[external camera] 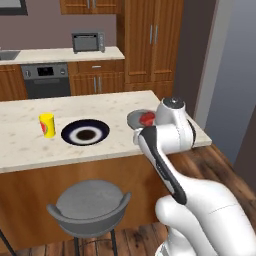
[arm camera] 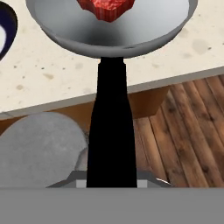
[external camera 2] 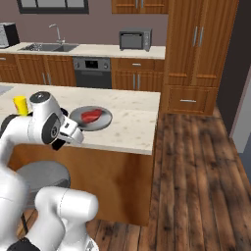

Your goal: Pick up the pan with the steak in it and place it on the dining table. Then place the steak on the plate.

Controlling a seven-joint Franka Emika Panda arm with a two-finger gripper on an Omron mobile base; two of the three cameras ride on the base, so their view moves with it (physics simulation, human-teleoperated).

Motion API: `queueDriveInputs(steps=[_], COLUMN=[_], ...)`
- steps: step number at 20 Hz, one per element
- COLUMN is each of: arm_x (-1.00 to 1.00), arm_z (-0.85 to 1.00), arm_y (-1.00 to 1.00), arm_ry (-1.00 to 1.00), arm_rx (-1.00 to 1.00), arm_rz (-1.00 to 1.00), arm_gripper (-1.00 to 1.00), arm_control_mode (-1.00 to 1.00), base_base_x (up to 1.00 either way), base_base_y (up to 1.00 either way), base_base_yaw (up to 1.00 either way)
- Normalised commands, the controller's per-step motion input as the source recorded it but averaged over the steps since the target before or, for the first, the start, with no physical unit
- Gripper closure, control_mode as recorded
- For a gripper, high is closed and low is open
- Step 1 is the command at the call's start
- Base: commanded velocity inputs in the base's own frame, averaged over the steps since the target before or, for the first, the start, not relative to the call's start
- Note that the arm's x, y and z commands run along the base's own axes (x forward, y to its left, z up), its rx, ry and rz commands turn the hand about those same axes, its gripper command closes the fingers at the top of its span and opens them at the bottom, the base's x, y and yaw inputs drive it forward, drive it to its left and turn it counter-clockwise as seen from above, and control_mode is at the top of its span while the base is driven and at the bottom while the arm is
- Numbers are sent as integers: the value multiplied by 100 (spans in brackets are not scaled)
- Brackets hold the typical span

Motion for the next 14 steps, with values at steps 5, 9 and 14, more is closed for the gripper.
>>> queueDriveInputs(steps=[5,9,14], arm_x=[80,76,56], arm_z=[-6,-16,-17], arm_y=[4,3,10], arm_ry=[3,7,3], arm_rx=[3,4,1], arm_rz=[2,5,5], arm_gripper=[100,100,100], arm_control_mode=[-100,-100,-100], base_base_x=[0,0,0], base_base_y=[0,0,0], base_base_yaw=[0,0,0])
